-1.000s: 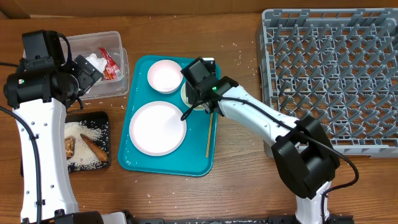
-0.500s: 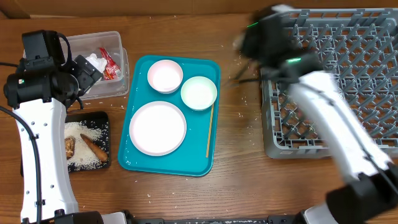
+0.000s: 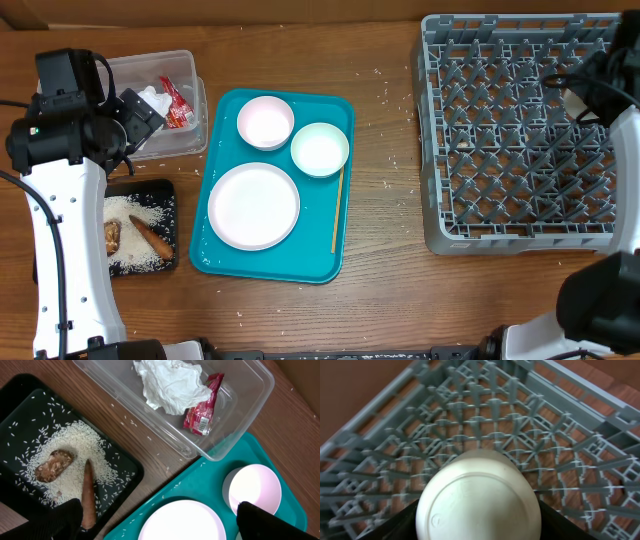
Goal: Sort waste into correct bins and load items into the dishwasher
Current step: 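Carry the cup right and set it upside down in the rack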
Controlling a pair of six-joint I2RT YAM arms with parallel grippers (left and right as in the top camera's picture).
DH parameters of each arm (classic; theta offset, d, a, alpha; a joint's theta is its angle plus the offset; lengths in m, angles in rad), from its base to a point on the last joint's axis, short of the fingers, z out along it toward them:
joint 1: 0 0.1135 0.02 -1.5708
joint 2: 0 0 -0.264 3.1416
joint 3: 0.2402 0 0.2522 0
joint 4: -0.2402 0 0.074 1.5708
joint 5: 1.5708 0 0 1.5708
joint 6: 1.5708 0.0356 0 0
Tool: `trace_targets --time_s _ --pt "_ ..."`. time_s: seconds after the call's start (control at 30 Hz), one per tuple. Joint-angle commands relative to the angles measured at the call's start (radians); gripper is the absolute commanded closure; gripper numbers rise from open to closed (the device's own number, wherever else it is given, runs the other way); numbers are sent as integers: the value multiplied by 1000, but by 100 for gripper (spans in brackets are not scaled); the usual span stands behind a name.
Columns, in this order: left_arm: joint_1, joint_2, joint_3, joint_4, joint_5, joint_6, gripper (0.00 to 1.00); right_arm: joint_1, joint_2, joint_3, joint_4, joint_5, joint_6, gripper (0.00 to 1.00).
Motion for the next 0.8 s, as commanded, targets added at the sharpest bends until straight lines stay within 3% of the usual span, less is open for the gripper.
trace_targets --time_s 0.0,0.07,0.23,0.57,0.77 --pt "2 0 2 0 1 -13 0 -32 47 6 -1 -39 -19 23" --pt "2 0 2 0 1 -13 0 -41 62 6 -10 -49 -19 11" --pt "2 0 2 0 1 -13 0 -40 62 8 -27 -53 -19 1" --pt "-2 0 2 0 1 -13 0 -2 -60 8 -68 -317 -18 0" --pt "-2 0 2 0 1 -13 0 182 -166 8 -37 -386 -19 5"
